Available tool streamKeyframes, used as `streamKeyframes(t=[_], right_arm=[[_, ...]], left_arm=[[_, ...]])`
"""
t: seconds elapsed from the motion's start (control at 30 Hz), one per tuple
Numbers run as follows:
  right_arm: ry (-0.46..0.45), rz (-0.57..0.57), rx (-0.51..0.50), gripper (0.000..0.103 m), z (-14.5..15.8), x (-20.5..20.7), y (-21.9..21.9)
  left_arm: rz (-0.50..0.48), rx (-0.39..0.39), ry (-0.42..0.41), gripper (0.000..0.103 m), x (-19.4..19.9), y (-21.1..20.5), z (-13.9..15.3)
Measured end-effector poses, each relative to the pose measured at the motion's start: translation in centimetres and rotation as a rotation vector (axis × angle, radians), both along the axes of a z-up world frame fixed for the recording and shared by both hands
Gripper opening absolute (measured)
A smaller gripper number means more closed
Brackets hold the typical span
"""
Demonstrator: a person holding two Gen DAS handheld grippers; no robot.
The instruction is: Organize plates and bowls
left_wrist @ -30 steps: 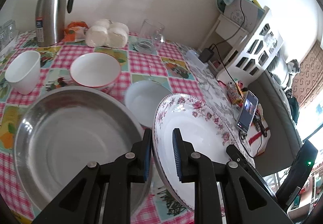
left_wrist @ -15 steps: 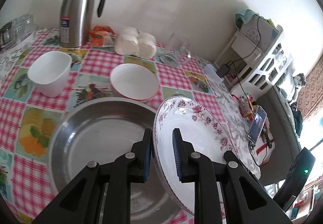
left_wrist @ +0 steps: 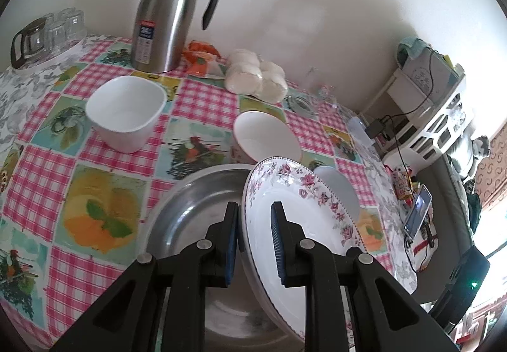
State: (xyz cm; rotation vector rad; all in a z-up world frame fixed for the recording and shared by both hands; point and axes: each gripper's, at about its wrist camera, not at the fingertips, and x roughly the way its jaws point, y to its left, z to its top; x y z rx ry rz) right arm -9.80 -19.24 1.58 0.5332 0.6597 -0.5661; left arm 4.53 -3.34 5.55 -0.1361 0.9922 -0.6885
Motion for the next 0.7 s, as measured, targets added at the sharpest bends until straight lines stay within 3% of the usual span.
streamKeyframes(t=[0.7], right_arm=[[0.108, 0.019, 0.03, 0.016, -3.2, 2.5, 1.0]], left_arm=[[0.02, 0.108, 0.084, 0.021, 1.8, 0.6, -4.6]])
